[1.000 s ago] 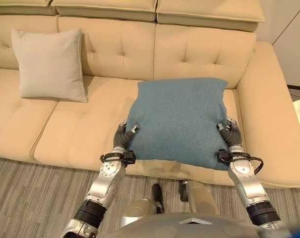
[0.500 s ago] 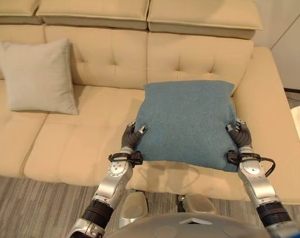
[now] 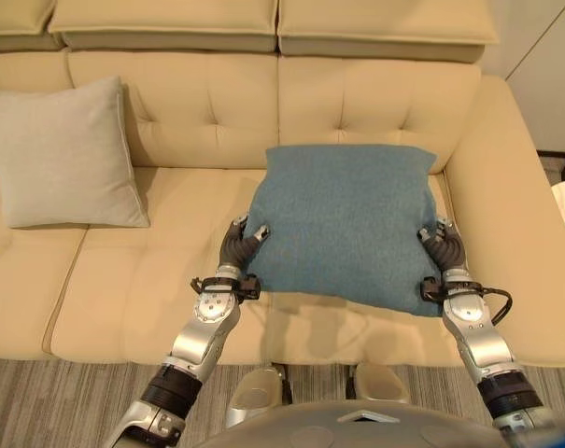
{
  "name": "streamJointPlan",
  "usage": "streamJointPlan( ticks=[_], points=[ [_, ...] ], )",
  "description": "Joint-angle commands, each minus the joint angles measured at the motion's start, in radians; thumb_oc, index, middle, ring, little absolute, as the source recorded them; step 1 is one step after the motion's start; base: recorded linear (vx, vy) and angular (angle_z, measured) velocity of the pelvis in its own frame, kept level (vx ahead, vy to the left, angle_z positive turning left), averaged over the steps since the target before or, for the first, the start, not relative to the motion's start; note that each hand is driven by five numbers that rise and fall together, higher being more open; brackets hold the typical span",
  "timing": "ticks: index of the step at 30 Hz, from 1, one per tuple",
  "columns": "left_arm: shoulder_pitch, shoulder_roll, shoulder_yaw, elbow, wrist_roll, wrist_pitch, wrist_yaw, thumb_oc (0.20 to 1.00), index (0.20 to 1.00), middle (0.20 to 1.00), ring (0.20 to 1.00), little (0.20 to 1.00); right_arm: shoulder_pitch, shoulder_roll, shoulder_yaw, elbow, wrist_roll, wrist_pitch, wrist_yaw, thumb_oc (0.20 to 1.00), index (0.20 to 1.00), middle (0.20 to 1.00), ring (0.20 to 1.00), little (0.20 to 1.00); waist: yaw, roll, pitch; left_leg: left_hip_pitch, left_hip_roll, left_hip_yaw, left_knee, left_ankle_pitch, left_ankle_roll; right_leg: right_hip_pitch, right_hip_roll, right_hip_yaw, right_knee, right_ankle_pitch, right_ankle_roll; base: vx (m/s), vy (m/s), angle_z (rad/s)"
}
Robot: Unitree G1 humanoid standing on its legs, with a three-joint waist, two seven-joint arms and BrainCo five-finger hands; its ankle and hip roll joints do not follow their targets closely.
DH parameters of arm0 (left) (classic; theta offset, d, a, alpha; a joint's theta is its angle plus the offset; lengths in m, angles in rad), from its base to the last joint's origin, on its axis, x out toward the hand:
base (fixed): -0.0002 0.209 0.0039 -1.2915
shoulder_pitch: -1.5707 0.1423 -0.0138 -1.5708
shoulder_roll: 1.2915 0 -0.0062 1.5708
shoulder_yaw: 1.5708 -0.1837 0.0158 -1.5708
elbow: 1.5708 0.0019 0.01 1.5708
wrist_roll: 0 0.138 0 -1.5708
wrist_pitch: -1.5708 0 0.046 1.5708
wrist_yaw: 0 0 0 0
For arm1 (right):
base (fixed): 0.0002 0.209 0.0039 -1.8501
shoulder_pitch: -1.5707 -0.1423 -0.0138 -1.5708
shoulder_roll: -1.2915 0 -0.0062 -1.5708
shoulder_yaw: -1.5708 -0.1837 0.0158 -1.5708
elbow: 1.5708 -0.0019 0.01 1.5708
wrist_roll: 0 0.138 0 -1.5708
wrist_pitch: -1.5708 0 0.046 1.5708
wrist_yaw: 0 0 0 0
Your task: Pick up all the scattered cushions and arrange them neatly on the sofa.
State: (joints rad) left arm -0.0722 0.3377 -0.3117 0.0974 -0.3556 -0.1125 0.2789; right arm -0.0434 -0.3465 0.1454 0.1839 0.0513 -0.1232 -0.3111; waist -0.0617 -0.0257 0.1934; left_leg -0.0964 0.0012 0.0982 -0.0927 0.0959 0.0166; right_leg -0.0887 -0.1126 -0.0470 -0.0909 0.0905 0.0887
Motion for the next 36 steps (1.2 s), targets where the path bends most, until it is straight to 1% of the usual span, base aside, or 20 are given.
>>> streamJointPlan(
  ticks=[1,3,4,8,9,11,12,18,20,21,22,24,26,29,30,31,32,33,34,36],
  points=[
    [-0.231,-0.028,-0.04,-0.115,0.099,-0.152,0.052,0.2,0.2,0.2,0.2,0.2,-0.209,-0.022,0.039,-0.106,-0.093,-0.119,-0.076,0.2,0.2,0.2,0.2,0.2,0.014,0.009,-0.014,-0.042,0.002,-0.001,0.081,-0.137,-0.028,-0.036,0.012,-0.038,0.087,-0.109,0.028,-0.14,0.023,-0.01],
    [-0.32,-0.034,-0.054,-0.089,0.116,-0.164,0.098,0.2,0.2,0.2,0.2,0.2,-0.282,-0.021,0.055,-0.097,-0.126,-0.122,-0.128,0.2,0.2,0.2,0.2,0.2,0.014,0.012,-0.005,-0.08,-0.003,-0.005,0.075,-0.124,-0.026,-0.082,0.011,-0.035,0.095,-0.096,0.028,-0.11,0.016,0.03],
    [-0.325,-0.034,-0.054,-0.086,0.116,-0.165,0.099,0.2,0.2,0.2,0.2,0.2,-0.287,-0.021,0.055,-0.094,-0.127,-0.123,-0.13,0.2,0.2,0.2,0.2,0.2,0.014,0.013,-0.005,-0.085,-0.003,-0.005,0.075,-0.123,-0.026,-0.088,0.01,-0.035,0.097,-0.096,0.028,-0.09,0.012,0.05],
    [-0.556,-0.033,-0.079,-0.002,0.149,-0.194,0.21,0.2,0.2,0.2,0.2,0.2,-0.499,-0.048,0.1,-0.031,-0.188,-0.113,-0.247,0.2,0.2,0.2,0.2,0.2,0.022,0.014,0.004,-0.167,-0.007,-0.014,0.056,-0.081,-0.032,-0.181,0.006,-0.037,0.104,-0.07,0.026,-0.11,-0.009,0.0],
    [-0.656,-0.026,-0.09,0.051,0.17,-0.199,0.256,0.2,0.2,0.2,0.2,0.2,-0.595,-0.073,0.113,0.011,-0.202,-0.107,-0.291,0.2,0.2,0.2,0.2,0.2,0.025,0.016,0.01,-0.189,-0.008,-0.02,0.047,-0.069,-0.039,-0.204,0.004,-0.041,0.104,-0.065,0.026,-0.06,-0.025,0.06],
    [-0.746,-0.021,-0.094,0.096,0.184,-0.206,0.3,0.2,0.2,0.2,0.2,0.2,-0.697,-0.1,0.128,0.052,-0.221,-0.097,-0.328,0.2,0.2,0.2,0.2,0.2,0.027,0.015,0.016,-0.217,-0.007,-0.025,0.04,-0.049,-0.049,-0.235,0.002,-0.046,0.101,-0.053,0.026,-0.05,-0.034,0.1],
    [-0.818,-0.02,-0.101,0.142,0.21,-0.205,0.346,0.2,0.2,0.2,0.2,0.2,-0.783,-0.119,0.138,0.096,-0.228,-0.09,-0.368,0.2,0.2,0.2,0.2,0.2,0.032,0.014,0.019,-0.235,-0.005,-0.027,0.031,-0.041,-0.059,-0.254,0.003,-0.052,0.095,-0.049,0.028,-0.04,-0.047,0.1],
    [-1.028,-0.039,-0.123,0.369,0.199,-0.2,0.44,0.2,0.2,0.2,0.2,0.2,-1.043,-0.163,0.225,0.312,-0.197,-0.069,-0.43,0.2,0.2,0.2,0.2,0.2,0.035,0.003,0.022,-0.322,-0.002,-0.025,0.015,-0.01,-0.08,-0.333,0.008,-0.063,0.058,-0.009,0.042,-0.03,-0.048,0.04],
    [-1.129,-0.028,-0.151,0.506,0.172,-0.183,0.442,0.2,0.2,0.2,0.2,0.2,-1.164,-0.184,0.271,0.433,-0.165,-0.05,-0.444,0.2,0.2,0.2,0.2,0.2,0.036,-0.004,0.021,-0.375,0.004,-0.026,0.011,0.007,-0.085,-0.38,0.01,-0.063,0.039,0.012,0.051,-0.02,-0.052,0.02],
    [-1.162,-0.022,-0.163,0.546,0.162,-0.179,0.43,0.2,0.2,0.2,0.2,0.2,-1.202,-0.19,0.289,0.471,-0.154,-0.045,-0.44,0.2,0.2,0.2,0.2,0.2,0.036,-0.005,0.023,-0.391,0.007,-0.028,0.01,0.012,-0.087,-0.399,0.011,-0.063,0.037,0.018,0.052,-0.05,-0.065,0.01],
    [-1.251,0.005,-0.194,0.652,0.141,-0.158,0.397,0.2,0.2,0.2,0.2,0.2,-1.281,-0.208,0.335,0.568,-0.121,-0.03,-0.417,0.2,0.2,0.2,0.2,0.2,0.035,-0.007,0.023,-0.432,0.011,-0.032,0.008,0.024,-0.091,-0.436,0.014,-0.061,0.03,0.031,0.055,-0.04,-0.051,0.03],
    [-1.289,0.015,-0.204,0.69,0.131,-0.152,0.383,0.2,0.2,0.2,0.2,0.2,-1.318,-0.216,0.355,0.604,-0.107,-0.025,-0.406,0.2,0.2,0.2,0.2,0.2,0.033,-0.005,0.026,-0.45,0.013,-0.034,0.007,0.029,-0.093,-0.455,0.015,-0.062,0.029,0.035,0.056,-0.03,-0.03,0.06],
    [-1.386,0.026,-0.248,0.812,0.091,-0.137,0.338,0.2,0.2,0.2,0.2,0.2,-1.397,-0.222,0.429,0.724,-0.059,-0.002,-0.357,0.2,0.2,0.2,0.2,0.2,0.028,-0.002,0.033,-0.494,0.016,-0.04,0.006,0.042,-0.098,-0.498,0.018,-0.065,0.027,0.045,0.059,-0.05,-0.03,0.05],
    [-1.454,0.04,-0.276,0.88,0.06,-0.131,0.303,0.2,0.2,0.2,0.2,0.2,-1.448,-0.211,0.491,0.814,0.009,0.009,-0.294,0.2,0.2,0.2,0.2,0.2,0.026,0.003,0.048,-0.543,0.016,-0.049,0.005,0.054,-0.101,-0.547,0.022,-0.068,0.024,0.055,0.06,-0.04,-0.033,0.03],
    [-1.447,0.037,-0.278,0.9,0.046,-0.126,0.285,0.567,0.567,0.567,0.567,0.567,-1.447,-0.206,0.516,0.837,0.014,0.015,-0.264,0.2,0.2,0.2,0.2,0.2,0.026,0.003,0.05,-0.557,0.016,-0.05,0.005,0.058,-0.103,-0.56,0.024,-0.069,0.022,0.059,0.06,-0.02,-0.044,0.02],
    [-1.448,0.026,-0.277,0.919,0.027,-0.127,0.27,1.0,1.0,1.0,1.0,1.0,-1.45,-0.204,0.536,0.865,0.018,0.019,-0.244,0.2,0.2,0.2,0.2,0.2,0.026,0.004,0.05,-0.564,0.014,-0.052,0.005,0.06,-0.103,-0.566,0.024,-0.069,0.02,0.062,0.06,-0.01,-0.048,0.01],
    [-1.449,0.016,-0.274,0.961,-0.028,-0.131,0.242,1.0,1.0,1.0,1.0,1.0,-1.473,-0.198,0.578,0.918,0.023,0.032,-0.21,0.517,0.517,0.517,0.517,0.517,0.025,0.003,0.05,-0.578,0.014,-0.055,0.005,0.064,-0.104,-0.582,0.025,-0.069,0.02,0.067,0.061,-0.01,-0.037,0.01],
    [-1.448,0.011,-0.276,0.976,-0.051,-0.133,0.227,1.0,1.0,1.0,1.0,1.0,-1.479,-0.196,0.585,0.939,0.034,0.035,-0.199,0.871,0.871,0.871,0.871,0.871,0.026,0.005,0.052,-0.585,0.014,-0.056,0.005,0.066,-0.104,-0.588,0.023,-0.069,0.019,0.07,0.061,-0.01,-0.032,0.01],
    [-1.448,0.01,-0.276,0.978,-0.064,-0.132,0.218,1.0,1.0,1.0,1.0,1.0,-1.48,-0.197,0.585,0.949,0.043,0.04,-0.195,1.0,1.0,1.0,1.0,1.0,0.027,0.006,0.055,-0.59,0.014,-0.058,0.005,0.068,-0.105,-0.592,0.023,-0.07,0.019,0.071,0.061,0.0,0.0,0.0],
    [-1.434,-0.001,-0.277,0.981,-0.088,-0.132,0.194,1.0,1.0,1.0,1.0,1.0,-1.477,-0.199,0.592,0.961,0.053,0.047,-0.185,1.0,1.0,1.0,1.0,1.0,0.026,0.009,0.06,-0.598,0.014,-0.058,0.005,0.072,-0.106,-0.6,0.025,-0.07,0.018,0.072,0.061,0.0,0.0,0.0]
  ],
)
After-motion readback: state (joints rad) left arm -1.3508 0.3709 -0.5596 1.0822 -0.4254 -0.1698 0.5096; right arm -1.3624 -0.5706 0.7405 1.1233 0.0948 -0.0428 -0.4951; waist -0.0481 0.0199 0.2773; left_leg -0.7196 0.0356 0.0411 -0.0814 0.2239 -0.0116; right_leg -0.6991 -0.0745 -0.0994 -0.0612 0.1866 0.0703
